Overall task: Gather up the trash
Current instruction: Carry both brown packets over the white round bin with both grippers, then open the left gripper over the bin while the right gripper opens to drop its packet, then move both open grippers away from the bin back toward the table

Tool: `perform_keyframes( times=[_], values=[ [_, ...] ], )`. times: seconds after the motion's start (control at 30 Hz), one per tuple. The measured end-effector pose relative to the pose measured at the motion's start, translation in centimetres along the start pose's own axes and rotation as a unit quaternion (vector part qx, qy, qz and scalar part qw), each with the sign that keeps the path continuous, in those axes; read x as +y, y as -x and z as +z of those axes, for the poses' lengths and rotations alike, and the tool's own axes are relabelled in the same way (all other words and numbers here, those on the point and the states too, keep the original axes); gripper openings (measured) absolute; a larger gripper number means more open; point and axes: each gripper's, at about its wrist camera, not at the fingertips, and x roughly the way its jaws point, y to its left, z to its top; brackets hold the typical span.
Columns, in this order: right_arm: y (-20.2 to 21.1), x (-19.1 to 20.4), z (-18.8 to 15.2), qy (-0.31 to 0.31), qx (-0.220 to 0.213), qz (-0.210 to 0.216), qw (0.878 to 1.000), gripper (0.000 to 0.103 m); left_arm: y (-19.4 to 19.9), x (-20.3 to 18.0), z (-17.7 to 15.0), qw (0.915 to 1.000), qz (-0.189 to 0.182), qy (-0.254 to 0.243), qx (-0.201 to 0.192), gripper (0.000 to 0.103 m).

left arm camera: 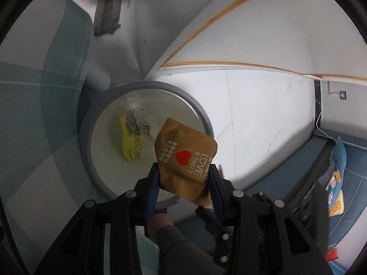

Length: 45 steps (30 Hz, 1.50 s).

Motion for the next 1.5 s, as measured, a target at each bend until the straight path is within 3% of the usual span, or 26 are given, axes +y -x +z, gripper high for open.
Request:
perform_keyframes(
  times=[0.23,0.53,0.7,0.8,1.07,1.23,1.37,1.5],
  values=[
    [-2.9,0.5,0.3,0.011,0.032,0.021,0.999,0.048,-0.5,0.5,1.1,0.9993,0.0,0.037,0.008,0.035],
    [-4.8,-0.5,-0.3,-0.017,0.03,0.064,0.997,0.053,-1.5,1.3,1.9,0.9965,-0.021,0.074,0.034,0.039],
    [-5.5,-0.3,-0.6,-0.014,0.032,0.054,0.998,0.064,-1.2,1.3,2.3,0.9963,-0.022,0.079,0.028,0.059],
    [-5.1,-0.6,-0.7,-0.018,0.025,0.054,0.998,0.071,-1.3,0.9,2.4,0.997,-0.019,0.069,0.03,0.059],
    [-2.9,-2.4,-3.0,-0.049,0.013,0.066,0.997,0.072,-0.7,0.2,2.3,0.9985,-0.01,0.05,0.022,0.06],
    [-0.6,-3.3,-3.9,-0.068,-0.006,0.066,0.996,0.073,0.2,-0.8,1.9,0.9997,0.004,0.022,0.012,0.066],
    [2.5,-3.4,-3.5,-0.083,-0.034,0.053,0.995,0.073,2.2,-2.2,0.5,0.9992,0.021,-0.03,-0.017,0.066],
    [6.5,-3.4,-2.9,-0.095,-0.077,0.031,0.992,0.073,5.6,-3.4,-1.4,0.9939,0.033,-0.077,-0.073,0.066]
  ],
)
